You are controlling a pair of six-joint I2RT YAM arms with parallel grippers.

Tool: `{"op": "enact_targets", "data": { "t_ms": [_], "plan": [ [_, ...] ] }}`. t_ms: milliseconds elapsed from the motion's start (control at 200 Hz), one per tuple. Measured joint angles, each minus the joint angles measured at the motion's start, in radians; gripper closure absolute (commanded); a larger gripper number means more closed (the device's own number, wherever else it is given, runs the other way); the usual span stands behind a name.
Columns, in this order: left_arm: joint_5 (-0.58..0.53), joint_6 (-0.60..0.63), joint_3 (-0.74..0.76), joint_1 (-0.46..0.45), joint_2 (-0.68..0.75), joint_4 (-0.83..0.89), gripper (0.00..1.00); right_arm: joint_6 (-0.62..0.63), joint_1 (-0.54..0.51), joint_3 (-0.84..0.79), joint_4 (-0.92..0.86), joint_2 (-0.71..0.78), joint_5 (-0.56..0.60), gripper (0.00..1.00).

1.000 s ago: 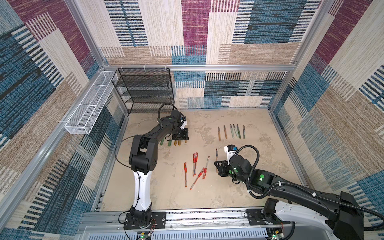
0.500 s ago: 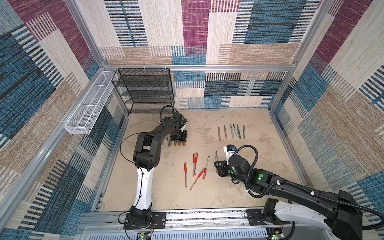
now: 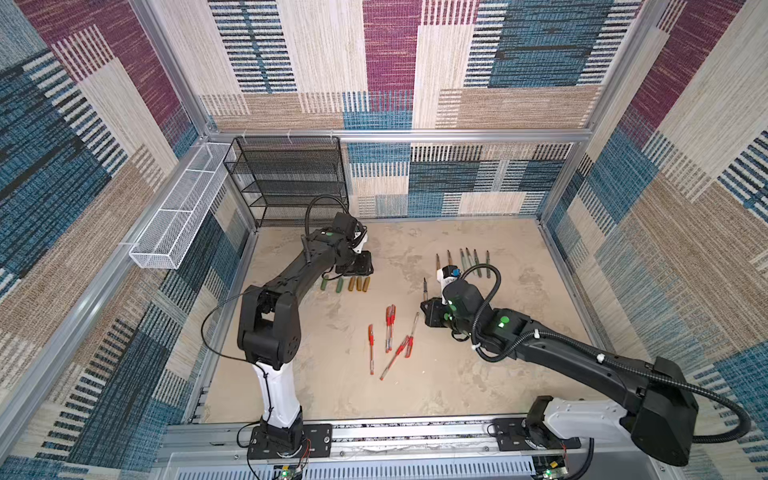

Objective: Open the pen caps
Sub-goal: 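Lower the tan cap beside the other caps with left while right carries pen away, then lay the uncapped tan pen beside the uncapped pens and open the right gripper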

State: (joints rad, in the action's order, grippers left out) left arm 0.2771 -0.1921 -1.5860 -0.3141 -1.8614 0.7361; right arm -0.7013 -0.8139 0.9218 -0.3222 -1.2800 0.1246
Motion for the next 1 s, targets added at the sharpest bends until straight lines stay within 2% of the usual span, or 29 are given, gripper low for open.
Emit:
{"op": "enact_targets", "data": {
  "t_ms": [125, 275, 446, 496, 526, 726, 877, 1002],
  "plan": [
    [0.022, 0.003, 0.13, 0.0, 0.159, -0.039, 0.51, 0.039, 0.059, 0.101, -0.045, -0.11, -0.049, 1.0],
    [0.04, 0.036, 0.299, 0.0, 0.359, -0.098, 0.36, 0.078, 0.124, 0.198, -0.088, -0.222, -0.081, 1.0],
    [0.043, 0.109, 0.475, 0.005, 0.581, -0.156, 0.24, 0.124, 0.194, 0.304, -0.116, -0.346, -0.123, 0.99],
    [0.044, 0.129, 0.52, 0.014, 0.636, -0.169, 0.14, 0.131, 0.216, 0.339, -0.128, -0.388, -0.131, 0.99],
    [0.044, 0.144, 0.545, 0.023, 0.664, -0.176, 0.0, 0.139, 0.229, 0.361, -0.132, -0.415, -0.132, 0.99],
    [0.047, 0.229, 0.654, 0.096, 0.779, -0.216, 0.01, 0.192, 0.296, 0.504, -0.173, -0.577, -0.153, 0.99],
    [0.072, 0.24, 0.688, 0.2, 0.83, -0.261, 0.01, 0.228, 0.346, 0.618, -0.2, -0.693, -0.166, 0.99],
    [0.092, 0.24, 0.7, 0.251, 0.845, -0.277, 0.01, 0.251, 0.378, 0.733, -0.23, -0.812, -0.166, 0.99]
  ]
}}
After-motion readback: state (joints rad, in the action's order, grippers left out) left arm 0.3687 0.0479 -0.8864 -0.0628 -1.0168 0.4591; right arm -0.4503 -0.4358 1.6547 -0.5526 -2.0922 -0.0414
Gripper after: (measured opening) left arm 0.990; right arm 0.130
